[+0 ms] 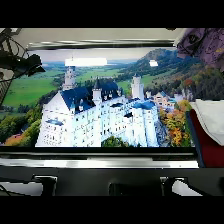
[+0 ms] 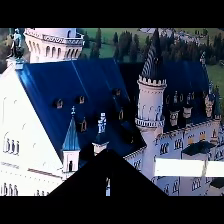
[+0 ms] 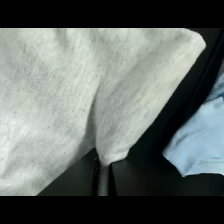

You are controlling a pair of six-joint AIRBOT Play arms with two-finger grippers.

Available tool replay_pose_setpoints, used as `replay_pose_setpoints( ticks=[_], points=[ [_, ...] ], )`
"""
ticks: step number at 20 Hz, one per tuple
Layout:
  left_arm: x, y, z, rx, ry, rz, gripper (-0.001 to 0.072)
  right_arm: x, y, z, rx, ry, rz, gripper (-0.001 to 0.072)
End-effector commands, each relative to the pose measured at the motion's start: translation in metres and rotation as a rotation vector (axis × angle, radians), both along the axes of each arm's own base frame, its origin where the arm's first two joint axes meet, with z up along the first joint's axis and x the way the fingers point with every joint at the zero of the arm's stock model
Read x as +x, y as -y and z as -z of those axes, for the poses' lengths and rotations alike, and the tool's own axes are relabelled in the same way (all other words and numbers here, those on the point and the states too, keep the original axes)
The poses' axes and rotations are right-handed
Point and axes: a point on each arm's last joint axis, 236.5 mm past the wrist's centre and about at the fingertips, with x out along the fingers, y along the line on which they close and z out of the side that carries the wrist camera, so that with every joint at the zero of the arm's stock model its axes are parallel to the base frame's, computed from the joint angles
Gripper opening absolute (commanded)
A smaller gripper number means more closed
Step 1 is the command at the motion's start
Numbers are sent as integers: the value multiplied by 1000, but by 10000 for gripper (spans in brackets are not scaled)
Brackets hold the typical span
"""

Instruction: Fold the clothes and pants, and hang the long-sleeved shirts on hangers.

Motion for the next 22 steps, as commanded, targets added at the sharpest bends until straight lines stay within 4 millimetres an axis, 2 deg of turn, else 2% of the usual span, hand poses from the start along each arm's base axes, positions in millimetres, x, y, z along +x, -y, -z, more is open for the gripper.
replay_pose_setpoints(
  ticks=[1, 4, 15, 16, 17, 18, 20, 21, 22],
  points=[
    [0, 0, 0, 0, 0, 0, 18, -23, -1, 12, 12, -121, -30, 30],
    [0, 0, 0, 0, 0, 0, 18, -36, 1, 16, 7, -185, -44, 31],
    [0, 0, 0, 0, 0, 0, 18, -53, -1, 29, 21, -270, -72, 43],
    [0, 0, 0, 0, 0, 0, 18, -51, 0, 29, 17, -266, -76, 155],
    [0, 0, 0, 0, 0, 0, 18, -50, 1, 29, 12, -262, -80, 333],
    [0, 0, 0, 0, 0, 0, 18, -48, 3, 30, 7, -252, -86, 456],
    [0, 0, 0, 0, 0, 0, 18, -31, 1, 34, 20, -178, -102, 446],
    [0, 0, 0, 0, 0, 1, 18, -11, -3, 36, 37, -88, -123, 414],
    [0, 0, 0, 0, 0, 0, 18, 19, -10, 36, 64, 39, -165, 402]
  ],
)
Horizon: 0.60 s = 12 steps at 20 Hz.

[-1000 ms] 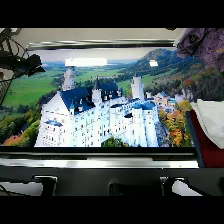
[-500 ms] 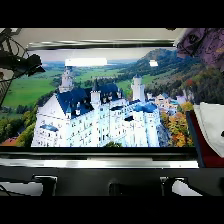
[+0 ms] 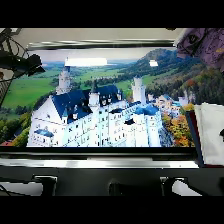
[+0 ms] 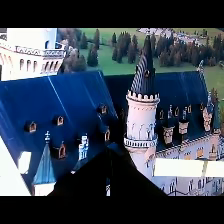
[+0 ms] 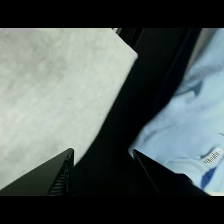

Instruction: Fold the clothes and pants, and hang the long-sleeved shirts on hangers.

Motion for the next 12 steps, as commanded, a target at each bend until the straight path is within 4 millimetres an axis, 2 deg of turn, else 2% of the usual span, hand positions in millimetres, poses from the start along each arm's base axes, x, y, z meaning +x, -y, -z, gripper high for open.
replay_pose_setpoints(
  ticks=[1, 3, 4, 6, 7, 8, 10, 12],
  points=[
    [0, 0, 0, 0, -1, 1, 17, 80, -19, 1, 89, 336, -111, 329],
    [-4, 1, 1, 1, -15, 7, 18, 159, -54, -24, 141, 613, -311, 200],
    [-6, 1, -1, 2, -14, 8, 17, 198, -81, -42, 166, 737, -433, 122],
    [-8, 0, -11, 14, 12, 8, 16, 246, -143, -68, 231, 877, -634, 81],
    [-11, 0, -18, 45, 34, 37, 16, 262, -183, -74, 282, 908, -740, 45],
    [-17, 0, -21, 94, 48, 68, 16, 269, -222, -77, 330, 913, -844, 42],
    [-34, -4, -17, 192, 50, 98, 15, 270, -291, -76, 403, 880, -1016, 32],
    [-53, -2, -12, 219, 68, 96, 15, 260, -351, -73, 472, 841, -1158, 33]
  ],
)
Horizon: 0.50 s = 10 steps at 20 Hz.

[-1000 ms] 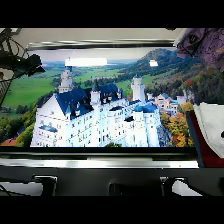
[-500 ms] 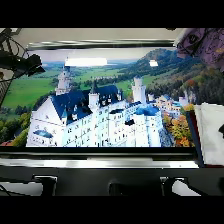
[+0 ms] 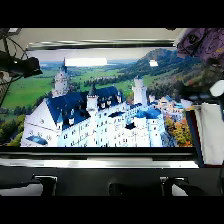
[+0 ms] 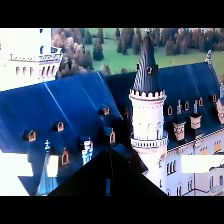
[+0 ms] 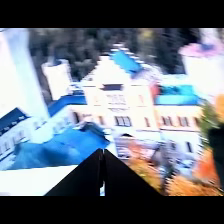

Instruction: Fold the clothes and pants, and hang the long-sleeved shirts on hangers.

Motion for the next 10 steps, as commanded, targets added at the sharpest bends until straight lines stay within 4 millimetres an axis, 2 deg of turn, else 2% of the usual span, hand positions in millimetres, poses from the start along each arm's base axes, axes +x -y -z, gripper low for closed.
replay_pose_setpoints(
  ticks=[1, 3, 5, 7, 10],
  points=[
    [-28, -4, 4, 85, 54, 16, 16, -6, -117, -10, 28, 46, -300, 33],
    [-44, -4, 0, 98, 102, 9, 16, -17, -153, -9, 30, 38, -385, 33],
    [-56, -13, -8, 141, 129, -4, 17, -25, -174, -9, 31, 36, -437, 33],
    [-63, -23, -18, 184, 143, -15, 18, -27, -180, -10, 36, 38, -448, 32],
    [-67, -23, -18, 187, 136, -14, 20, -26, -179, -10, 30, 41, -446, 32]
  ],
)
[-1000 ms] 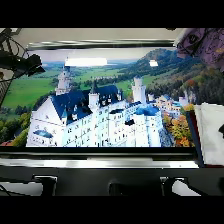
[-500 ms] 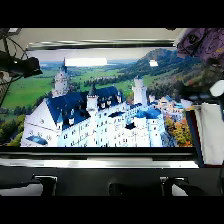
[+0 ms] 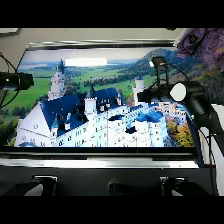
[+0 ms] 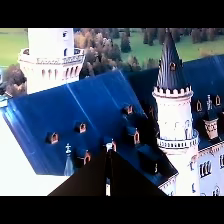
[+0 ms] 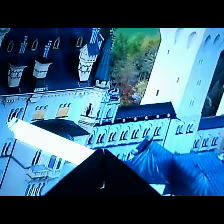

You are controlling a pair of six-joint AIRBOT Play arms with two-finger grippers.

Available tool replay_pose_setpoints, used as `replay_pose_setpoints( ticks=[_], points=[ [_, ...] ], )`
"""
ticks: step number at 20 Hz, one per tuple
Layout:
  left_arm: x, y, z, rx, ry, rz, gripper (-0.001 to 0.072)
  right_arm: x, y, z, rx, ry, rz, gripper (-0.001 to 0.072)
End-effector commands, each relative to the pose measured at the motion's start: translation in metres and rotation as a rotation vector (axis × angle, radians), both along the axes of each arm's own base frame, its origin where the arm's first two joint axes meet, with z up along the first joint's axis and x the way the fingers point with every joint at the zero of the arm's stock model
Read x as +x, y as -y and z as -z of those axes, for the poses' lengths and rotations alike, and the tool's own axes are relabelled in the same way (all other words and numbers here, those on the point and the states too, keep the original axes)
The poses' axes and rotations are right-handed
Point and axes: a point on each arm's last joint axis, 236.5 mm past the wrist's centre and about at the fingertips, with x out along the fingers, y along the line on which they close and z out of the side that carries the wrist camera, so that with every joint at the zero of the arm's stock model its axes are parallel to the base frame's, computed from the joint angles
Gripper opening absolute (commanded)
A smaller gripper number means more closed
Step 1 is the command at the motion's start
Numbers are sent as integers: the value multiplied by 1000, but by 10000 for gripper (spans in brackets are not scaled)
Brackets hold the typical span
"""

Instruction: Fold the clothes and pants, and hang the long-sleeved shirts on hangers.

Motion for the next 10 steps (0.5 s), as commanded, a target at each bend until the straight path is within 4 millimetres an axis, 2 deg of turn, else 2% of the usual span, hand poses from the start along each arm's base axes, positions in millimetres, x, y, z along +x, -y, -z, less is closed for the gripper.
replay_pose_setpoints(
  ticks=[1, 10],
  points=[
    [-6, -6, -1, 32, 5, -6, 19, -3, -10, -1, 3, 5, -24, 32],
    [-5, -6, 2, 32, -1, -6, 19, -3, -10, -1, 3, 5, -24, 32]
  ],
)
